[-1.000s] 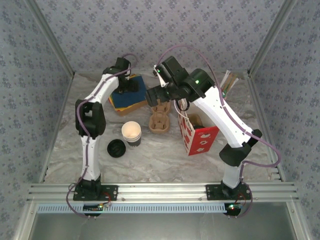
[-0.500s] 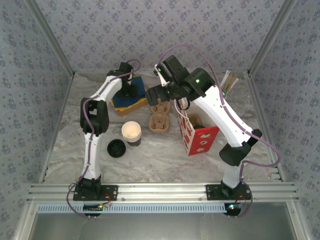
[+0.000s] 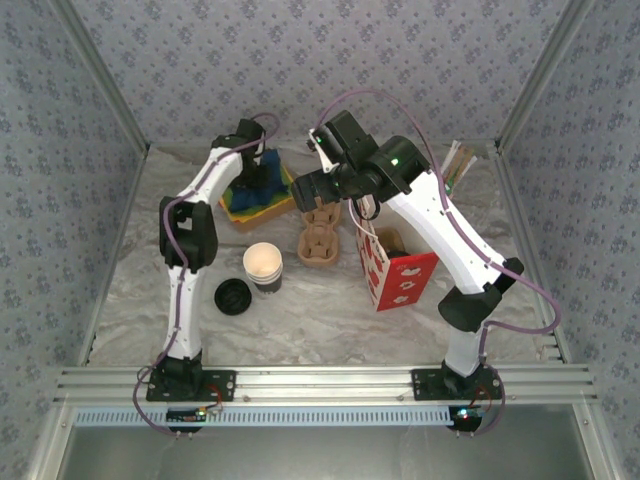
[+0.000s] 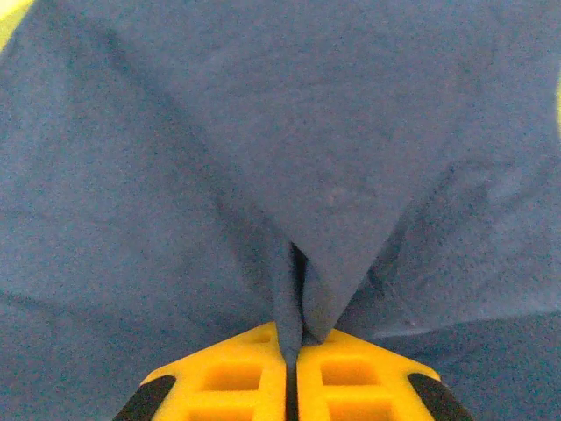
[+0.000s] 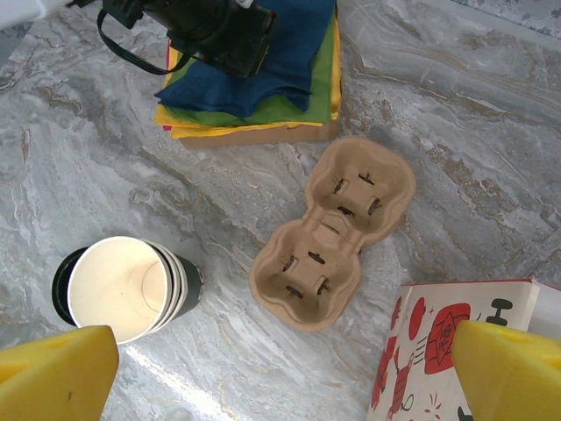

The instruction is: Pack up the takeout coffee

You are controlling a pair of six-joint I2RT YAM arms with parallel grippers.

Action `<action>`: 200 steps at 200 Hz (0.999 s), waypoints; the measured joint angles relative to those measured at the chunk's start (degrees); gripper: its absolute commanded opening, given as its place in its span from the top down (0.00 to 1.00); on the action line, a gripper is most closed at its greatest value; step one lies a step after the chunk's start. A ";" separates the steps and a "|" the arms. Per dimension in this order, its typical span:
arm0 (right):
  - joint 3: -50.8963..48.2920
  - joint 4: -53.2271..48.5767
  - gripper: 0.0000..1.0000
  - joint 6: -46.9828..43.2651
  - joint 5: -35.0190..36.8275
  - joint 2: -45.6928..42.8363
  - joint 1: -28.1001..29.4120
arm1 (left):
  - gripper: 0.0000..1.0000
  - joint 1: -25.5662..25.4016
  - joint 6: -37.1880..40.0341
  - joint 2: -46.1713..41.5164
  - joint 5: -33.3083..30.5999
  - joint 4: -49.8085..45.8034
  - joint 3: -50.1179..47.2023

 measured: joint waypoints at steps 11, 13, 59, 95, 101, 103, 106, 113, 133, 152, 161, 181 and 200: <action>-0.04 0.04 0.00 0.00 0.00 0.00 0.00 | 0.93 0.00 -0.17 -0.90 0.00 -0.57 0.33; -0.07 0.07 0.00 0.00 0.00 -0.02 0.00 | 0.93 0.00 -0.17 -1.07 -0.02 -0.61 0.37; -1.25 0.68 0.00 0.00 0.33 -0.13 -0.04 | 0.96 0.00 -0.66 -6.56 0.11 -2.40 1.81; -2.49 1.36 0.00 0.00 1.14 -1.68 -0.15 | 0.87 0.00 -1.46 -9.44 0.50 -3.52 3.13; -2.75 1.53 0.00 0.00 1.20 -2.10 -0.15 | 0.91 0.00 -1.62 -9.84 0.57 -3.65 3.13; -2.82 1.55 0.00 0.00 1.25 -2.25 -0.15 | 0.92 0.00 -1.64 -10.01 0.68 -3.72 3.13; -2.95 1.60 0.00 0.00 1.29 -2.47 -0.15 | 0.92 0.00 -1.66 -10.12 0.68 -3.78 3.13; -3.19 1.70 0.00 0.00 1.31 -2.97 -0.15 | 0.92 0.00 -1.60 -10.47 0.72 -3.96 3.13; -3.78 2.16 0.00 0.00 1.33 -4.17 -0.15 | 0.88 0.00 -1.53 -10.88 0.87 -4.50 3.13; -4.35 2.40 0.00 0.15 1.33 -4.79 -0.13 | 0.87 0.00 -1.46 -10.82 0.90 -4.94 3.06; -4.66 2.58 0.00 0.17 1.33 -4.87 -0.09 | 0.88 0.00 -1.44 -10.75 0.87 -4.98 3.06; -5.14 2.80 0.00 0.17 1.33 -4.87 -0.09 | 0.91 0.00 -1.20 -10.21 0.87 -5.05 3.06; -5.18 2.82 0.00 0.20 1.60 -4.87 -0.09 | 0.96 0.00 -1.18 -9.88 0.87 -5.14 2.56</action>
